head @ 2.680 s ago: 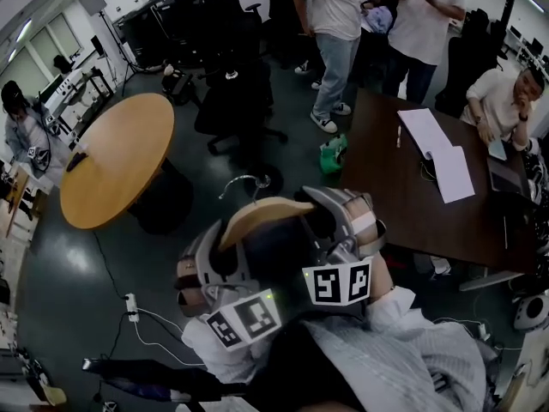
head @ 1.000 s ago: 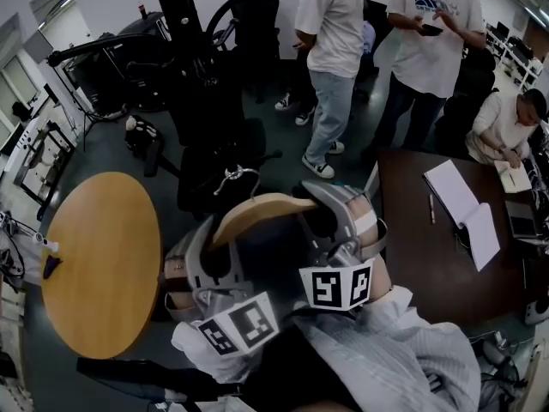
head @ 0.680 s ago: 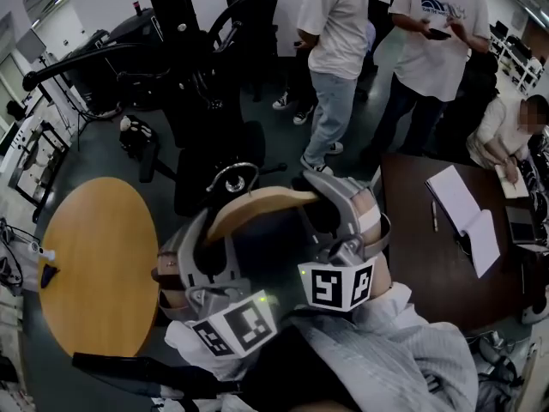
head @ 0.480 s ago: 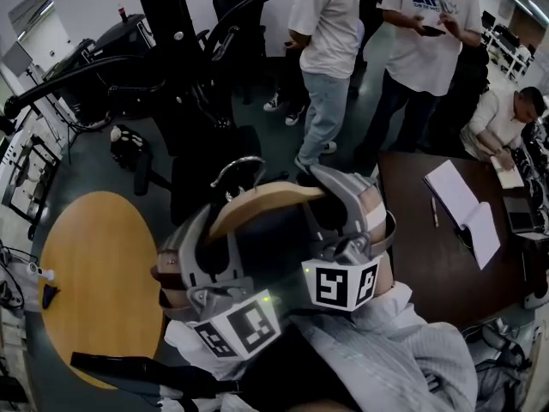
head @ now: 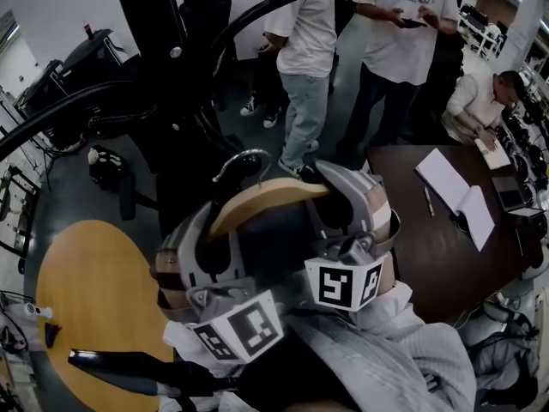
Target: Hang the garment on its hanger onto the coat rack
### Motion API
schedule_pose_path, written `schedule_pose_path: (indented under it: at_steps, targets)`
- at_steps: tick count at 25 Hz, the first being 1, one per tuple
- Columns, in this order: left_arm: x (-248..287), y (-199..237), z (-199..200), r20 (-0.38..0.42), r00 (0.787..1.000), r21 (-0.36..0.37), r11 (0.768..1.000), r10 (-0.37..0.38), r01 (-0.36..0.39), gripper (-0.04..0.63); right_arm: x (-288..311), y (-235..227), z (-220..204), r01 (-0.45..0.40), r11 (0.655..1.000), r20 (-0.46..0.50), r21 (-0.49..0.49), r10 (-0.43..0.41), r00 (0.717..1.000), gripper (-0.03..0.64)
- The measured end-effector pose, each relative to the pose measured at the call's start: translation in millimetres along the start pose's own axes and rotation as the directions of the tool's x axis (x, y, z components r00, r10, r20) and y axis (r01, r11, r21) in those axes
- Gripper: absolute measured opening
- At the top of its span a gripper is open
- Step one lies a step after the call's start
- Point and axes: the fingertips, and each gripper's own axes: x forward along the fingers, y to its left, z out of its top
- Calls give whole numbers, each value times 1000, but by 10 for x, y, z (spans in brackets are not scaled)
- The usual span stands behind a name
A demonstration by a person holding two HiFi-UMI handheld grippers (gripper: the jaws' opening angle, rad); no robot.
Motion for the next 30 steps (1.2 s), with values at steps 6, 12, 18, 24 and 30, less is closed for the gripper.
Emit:
schedule_pose_path:
  at_steps: [6, 12, 18, 24, 30]
  targets:
    - [245, -112, -61, -39, 999, -9, 1000, -9, 8, 60, 195, 52, -217, -41, 999, -1, 20, 41, 999, 80]
    - [377, 45, -270, -104, 994, -15, 999, 33, -34, 60, 544, 197, -139, -96, 995, 67, 32, 94, 993, 80]
    - [443, 60, -500, -162, 986, -22, 999, 37, -41, 60, 732, 409, -126, -146, 988, 104, 47, 140, 985, 81]
    - [470, 22, -658, -215, 976, -17, 999, 23, -28, 60, 819, 592, -149, -199, 978, 117, 69, 190, 975, 81]
    - [531, -13, -782, -226, 974, -6, 1000, 18, -20, 58, 895, 715, -167, -195, 978, 126, 74, 185, 975, 80]
